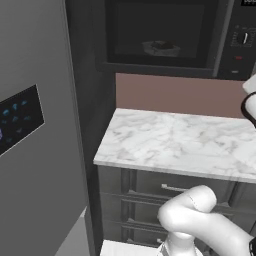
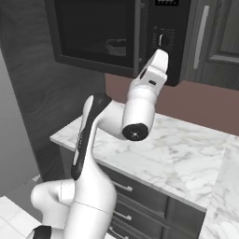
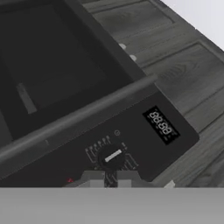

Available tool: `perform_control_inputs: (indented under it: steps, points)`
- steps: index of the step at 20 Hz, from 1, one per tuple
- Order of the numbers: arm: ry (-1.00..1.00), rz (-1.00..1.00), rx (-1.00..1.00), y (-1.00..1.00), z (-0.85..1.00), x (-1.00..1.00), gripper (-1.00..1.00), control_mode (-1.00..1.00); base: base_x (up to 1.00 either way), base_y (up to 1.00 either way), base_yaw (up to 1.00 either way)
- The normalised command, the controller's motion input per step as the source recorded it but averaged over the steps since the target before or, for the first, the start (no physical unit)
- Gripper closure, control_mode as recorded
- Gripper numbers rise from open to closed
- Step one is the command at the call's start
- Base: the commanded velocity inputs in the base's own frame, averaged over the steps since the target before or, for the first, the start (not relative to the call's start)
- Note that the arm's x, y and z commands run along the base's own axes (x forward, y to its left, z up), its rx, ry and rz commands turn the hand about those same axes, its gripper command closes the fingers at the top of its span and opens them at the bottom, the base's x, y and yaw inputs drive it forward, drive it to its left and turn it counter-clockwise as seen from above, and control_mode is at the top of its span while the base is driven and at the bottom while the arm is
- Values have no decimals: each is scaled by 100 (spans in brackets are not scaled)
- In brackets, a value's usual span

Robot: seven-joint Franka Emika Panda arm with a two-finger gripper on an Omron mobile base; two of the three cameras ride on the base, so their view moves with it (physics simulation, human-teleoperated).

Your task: Place the tupperware containing the fish and tomato meal in the microwave. Close the microwave door and press the start button to reheat the meal.

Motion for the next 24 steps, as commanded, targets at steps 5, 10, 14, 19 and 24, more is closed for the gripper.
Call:
perform_control_inputs:
  steps: [5,10,14,19,24]
  points:
    - [19,7,7,-25,-6,0,100,-100,0,0,0]
    - [18,5,2,-8,-23,10,100,-100,0,0,0]
    - [13,4,0,0,-37,28,100,-100,0,0,0]
    - [7,2,0,0,-38,38,100,-100,0,0,0]
    - [2,1,0,0,-26,40,100,-100,0,0,0]
